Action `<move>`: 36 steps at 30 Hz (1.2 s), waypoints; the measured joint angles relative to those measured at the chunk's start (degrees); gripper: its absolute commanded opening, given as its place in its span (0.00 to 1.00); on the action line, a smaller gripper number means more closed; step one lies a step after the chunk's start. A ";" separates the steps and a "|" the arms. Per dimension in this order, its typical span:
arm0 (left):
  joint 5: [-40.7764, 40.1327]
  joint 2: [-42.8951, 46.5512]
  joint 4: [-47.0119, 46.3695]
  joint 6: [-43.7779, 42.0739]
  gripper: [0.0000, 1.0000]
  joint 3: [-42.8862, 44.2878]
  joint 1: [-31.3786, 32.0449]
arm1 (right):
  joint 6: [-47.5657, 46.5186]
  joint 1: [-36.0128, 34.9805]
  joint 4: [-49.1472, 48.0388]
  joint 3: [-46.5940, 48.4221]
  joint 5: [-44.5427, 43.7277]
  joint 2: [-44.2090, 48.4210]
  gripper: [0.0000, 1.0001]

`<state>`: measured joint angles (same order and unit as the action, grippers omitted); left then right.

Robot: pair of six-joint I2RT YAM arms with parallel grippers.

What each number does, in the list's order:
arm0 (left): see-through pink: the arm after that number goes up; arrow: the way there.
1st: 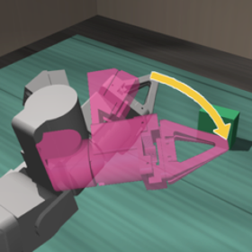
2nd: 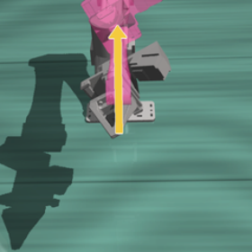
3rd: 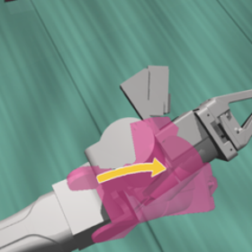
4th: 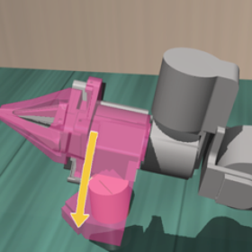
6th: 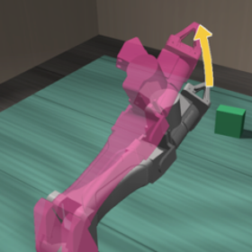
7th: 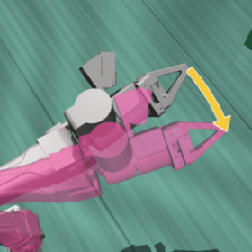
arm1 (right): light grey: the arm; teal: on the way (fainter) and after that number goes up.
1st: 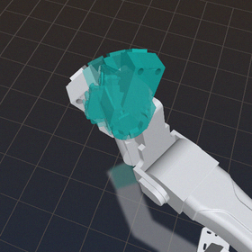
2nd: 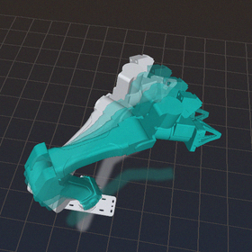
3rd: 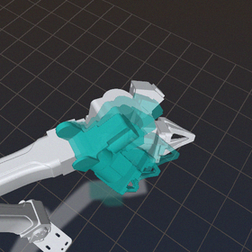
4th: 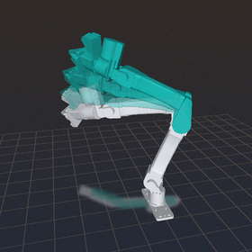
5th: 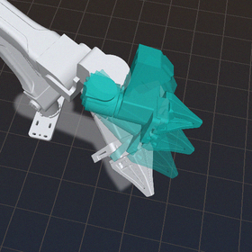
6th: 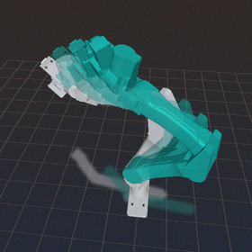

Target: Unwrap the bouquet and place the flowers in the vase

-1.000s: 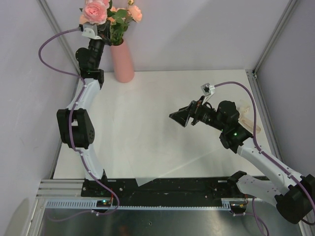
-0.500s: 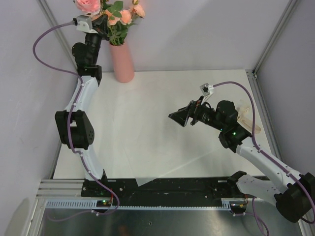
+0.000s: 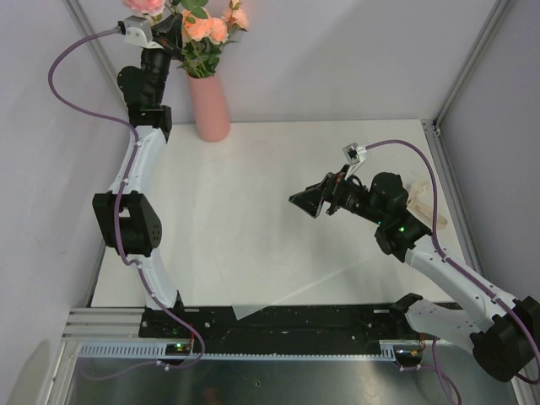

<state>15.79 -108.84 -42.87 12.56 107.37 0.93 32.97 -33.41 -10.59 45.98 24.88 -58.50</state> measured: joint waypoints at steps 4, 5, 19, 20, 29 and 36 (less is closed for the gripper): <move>1.03 0.00 0.13 -0.11 0.00 0.00 0.00 | 0.02 -0.02 0.00 0.00 -0.02 0.02 0.99; 1.31 0.00 0.13 -0.13 0.00 0.00 0.02 | 0.02 -0.09 -0.02 0.00 -0.02 0.02 0.99; 2.67 0.00 0.26 -3.67 0.00 -3.15 0.07 | 0.00 -0.11 -0.02 0.00 0.00 0.02 0.99; 2.67 0.00 0.39 -4.11 0.00 -3.50 0.07 | 0.00 -0.11 -0.07 0.00 -0.02 0.02 0.99; 2.56 0.00 1.29 -7.21 0.00 -4.11 0.07 | 0.00 0.07 -0.44 0.00 0.00 0.02 0.99; 2.58 -0.42 1.75 -8.07 0.00 -4.46 0.07 | 0.02 0.17 -0.94 0.00 0.04 -0.22 0.99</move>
<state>18.37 -109.25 -41.12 4.49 102.91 0.99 32.99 -33.23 -11.53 45.98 24.93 -58.72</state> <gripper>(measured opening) 0.017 0.993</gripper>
